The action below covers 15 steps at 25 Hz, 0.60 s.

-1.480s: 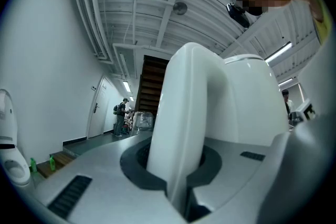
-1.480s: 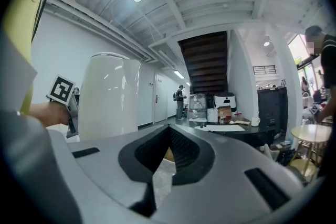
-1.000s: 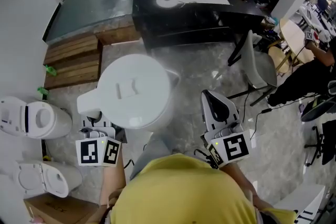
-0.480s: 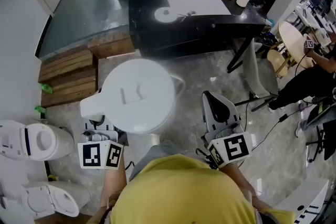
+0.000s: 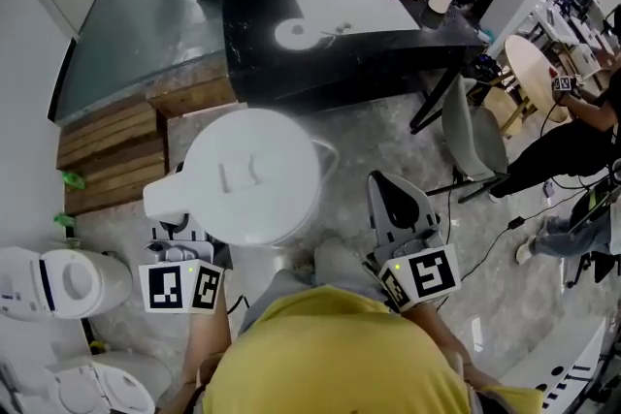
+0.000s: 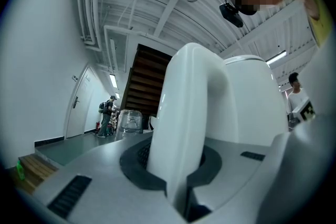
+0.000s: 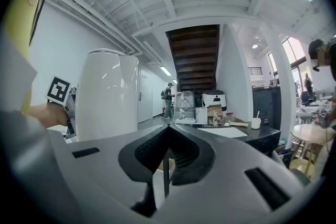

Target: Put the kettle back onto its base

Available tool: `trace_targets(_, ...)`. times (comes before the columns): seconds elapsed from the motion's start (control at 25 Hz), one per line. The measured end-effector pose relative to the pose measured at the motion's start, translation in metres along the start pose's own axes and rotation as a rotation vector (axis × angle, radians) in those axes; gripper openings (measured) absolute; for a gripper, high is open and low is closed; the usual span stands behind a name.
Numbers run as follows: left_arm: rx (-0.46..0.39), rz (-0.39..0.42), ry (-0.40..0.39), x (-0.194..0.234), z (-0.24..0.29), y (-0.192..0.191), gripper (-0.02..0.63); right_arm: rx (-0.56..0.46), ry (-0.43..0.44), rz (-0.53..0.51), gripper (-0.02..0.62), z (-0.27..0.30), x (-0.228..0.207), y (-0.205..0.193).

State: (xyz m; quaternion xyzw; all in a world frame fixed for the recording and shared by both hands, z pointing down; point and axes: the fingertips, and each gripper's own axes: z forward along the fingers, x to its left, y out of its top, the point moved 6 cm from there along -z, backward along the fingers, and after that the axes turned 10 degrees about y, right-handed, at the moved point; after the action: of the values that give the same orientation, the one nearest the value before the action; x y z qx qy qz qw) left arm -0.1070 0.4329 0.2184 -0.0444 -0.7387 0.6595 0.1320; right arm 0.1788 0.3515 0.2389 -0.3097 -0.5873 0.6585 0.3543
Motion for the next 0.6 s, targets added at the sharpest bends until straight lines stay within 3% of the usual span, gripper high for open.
trace_targets(0.6,0.007,0.006,0.028,0.005,0.080,-0.017,0.037,-0.006,0.039,0.013,0.017,0.073,-0.058,-0.002)
